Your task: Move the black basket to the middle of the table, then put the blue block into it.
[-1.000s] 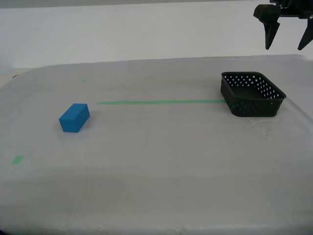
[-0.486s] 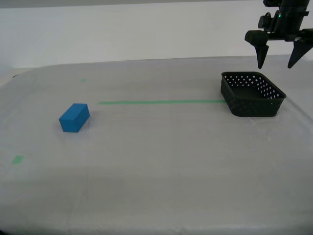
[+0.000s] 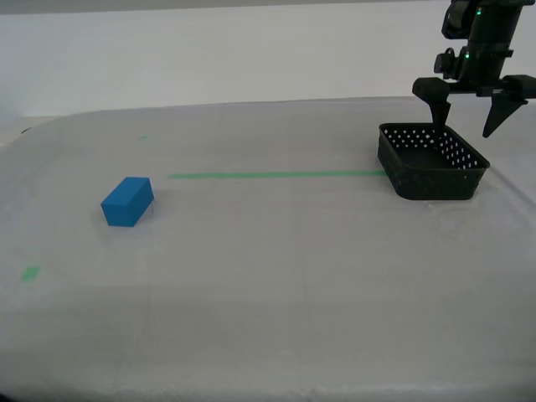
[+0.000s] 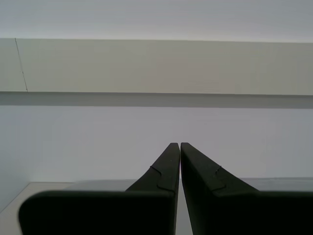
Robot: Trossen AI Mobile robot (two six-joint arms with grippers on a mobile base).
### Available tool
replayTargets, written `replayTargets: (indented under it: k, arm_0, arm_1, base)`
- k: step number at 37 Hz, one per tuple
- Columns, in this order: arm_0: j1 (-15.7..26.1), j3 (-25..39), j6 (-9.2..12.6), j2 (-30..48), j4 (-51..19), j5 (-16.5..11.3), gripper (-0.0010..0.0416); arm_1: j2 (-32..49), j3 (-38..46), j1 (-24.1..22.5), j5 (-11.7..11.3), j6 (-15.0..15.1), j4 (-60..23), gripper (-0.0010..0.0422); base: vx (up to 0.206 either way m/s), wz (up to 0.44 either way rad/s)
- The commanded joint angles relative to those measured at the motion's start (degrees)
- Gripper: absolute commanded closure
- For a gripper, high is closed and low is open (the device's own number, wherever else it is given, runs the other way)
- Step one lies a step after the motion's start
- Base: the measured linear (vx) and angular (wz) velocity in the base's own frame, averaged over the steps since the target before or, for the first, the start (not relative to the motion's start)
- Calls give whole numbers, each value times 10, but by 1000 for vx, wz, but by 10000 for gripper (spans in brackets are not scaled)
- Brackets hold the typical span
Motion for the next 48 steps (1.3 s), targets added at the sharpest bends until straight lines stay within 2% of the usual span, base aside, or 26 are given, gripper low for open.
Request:
replayTargets:
  k: [1, 10, 22, 33, 40, 48]
  arm_0:
    - [0, -2, 1, 5, 13, 2, 6]
    - [-1, -22, 7, 6, 53, 2, 6]
    - [-1, -81, 9, 6, 128, 2, 6]
    - [-1, -92, 9, 6, 136, 17, 13]
    - [-1, -92, 9, 6, 139, 19, 32]
    - [-1, -92, 11, 6, 140, 19, 92]
  arm_1:
    - [0, 0, 0, -1, 1, 0, 412]
    - [0, 0, 0, -1, 1, 0, 412]
    - [0, 0, 0, -1, 1, 0, 412]
    - [0, 0, 0, 0, 1, 0, 412]
    - [0, 0, 0, -1, 1, 0, 412]
    - [0, 0, 0, -1, 1, 0, 412]
  base:
    - [0, 0]
    - [0, 0]
    - [0, 0]
    - [0, 0]
    - [0, 0]
    - [0, 0]
